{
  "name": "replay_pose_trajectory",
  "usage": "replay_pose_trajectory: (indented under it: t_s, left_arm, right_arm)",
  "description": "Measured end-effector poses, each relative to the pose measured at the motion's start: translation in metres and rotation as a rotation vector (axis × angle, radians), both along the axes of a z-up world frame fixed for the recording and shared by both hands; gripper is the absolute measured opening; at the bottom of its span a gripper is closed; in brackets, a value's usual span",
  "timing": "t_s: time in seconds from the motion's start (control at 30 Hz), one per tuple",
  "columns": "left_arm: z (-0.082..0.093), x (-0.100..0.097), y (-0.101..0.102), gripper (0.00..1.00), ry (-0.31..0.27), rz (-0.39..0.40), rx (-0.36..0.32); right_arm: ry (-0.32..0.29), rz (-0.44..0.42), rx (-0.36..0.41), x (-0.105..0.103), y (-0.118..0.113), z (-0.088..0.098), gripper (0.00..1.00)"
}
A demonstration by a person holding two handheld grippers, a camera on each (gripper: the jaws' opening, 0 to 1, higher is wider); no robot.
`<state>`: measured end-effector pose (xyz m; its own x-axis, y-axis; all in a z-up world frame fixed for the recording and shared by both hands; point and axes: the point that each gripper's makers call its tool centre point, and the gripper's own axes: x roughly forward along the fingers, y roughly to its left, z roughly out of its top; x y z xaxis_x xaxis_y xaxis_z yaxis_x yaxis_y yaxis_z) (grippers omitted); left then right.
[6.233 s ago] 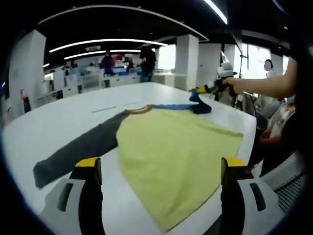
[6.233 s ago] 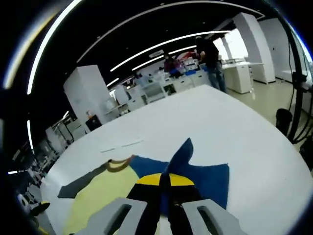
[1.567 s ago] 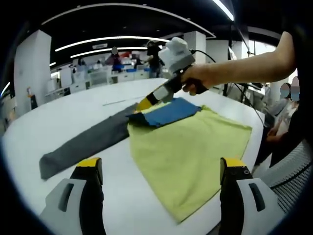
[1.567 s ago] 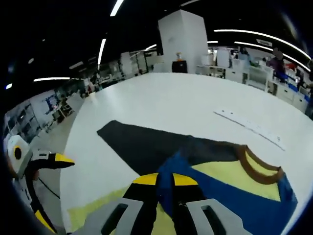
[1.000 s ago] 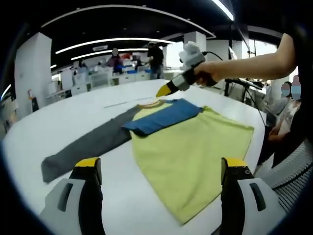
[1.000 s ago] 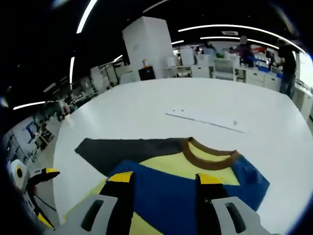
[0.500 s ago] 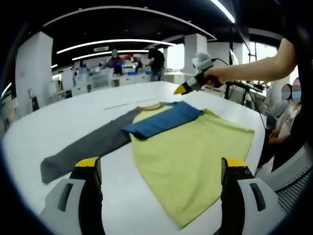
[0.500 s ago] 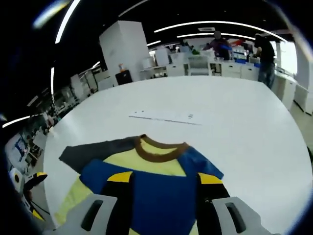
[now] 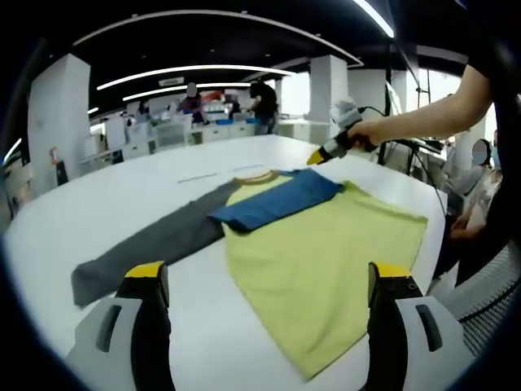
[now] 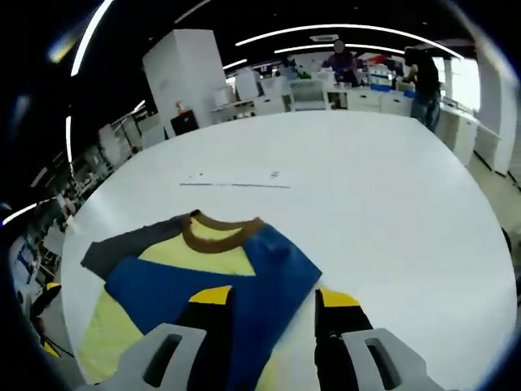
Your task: Fold the garment on the visible template until the final outline fits inside the template.
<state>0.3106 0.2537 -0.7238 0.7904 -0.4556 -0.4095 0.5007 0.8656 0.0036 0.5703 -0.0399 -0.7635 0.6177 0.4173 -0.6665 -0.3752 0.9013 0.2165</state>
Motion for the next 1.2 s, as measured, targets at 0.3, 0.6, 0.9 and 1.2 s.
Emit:
replay_pose_trajectory:
  t_s: [0.3, 0.6, 0.9, 1.2]
  left_arm:
    - [-0.002, -0.001, 0.001, 0.98, 0.014, 0.006, 0.006]
    - [-0.002, 0.001, 0.004, 0.97, 0.017, 0.020, 0.004]
    - [-0.006, 0.002, 0.004, 0.97, 0.025, 0.020, 0.001]
    - [-0.008, 0.002, 0.006, 0.97, 0.029, 0.018, -0.001]
  right_arm:
    - [0.049, -0.045, 0.058, 0.002, -0.005, -0.015, 0.26]
    - [0.034, -0.050, 0.078, 0.007, -0.006, -0.016, 0.04]
    - [0.021, -0.022, 0.083, 0.008, -0.006, -0.010, 0.00]
    - [0.013, 0.000, 0.017, 0.019, -0.015, 0.000, 0.00]
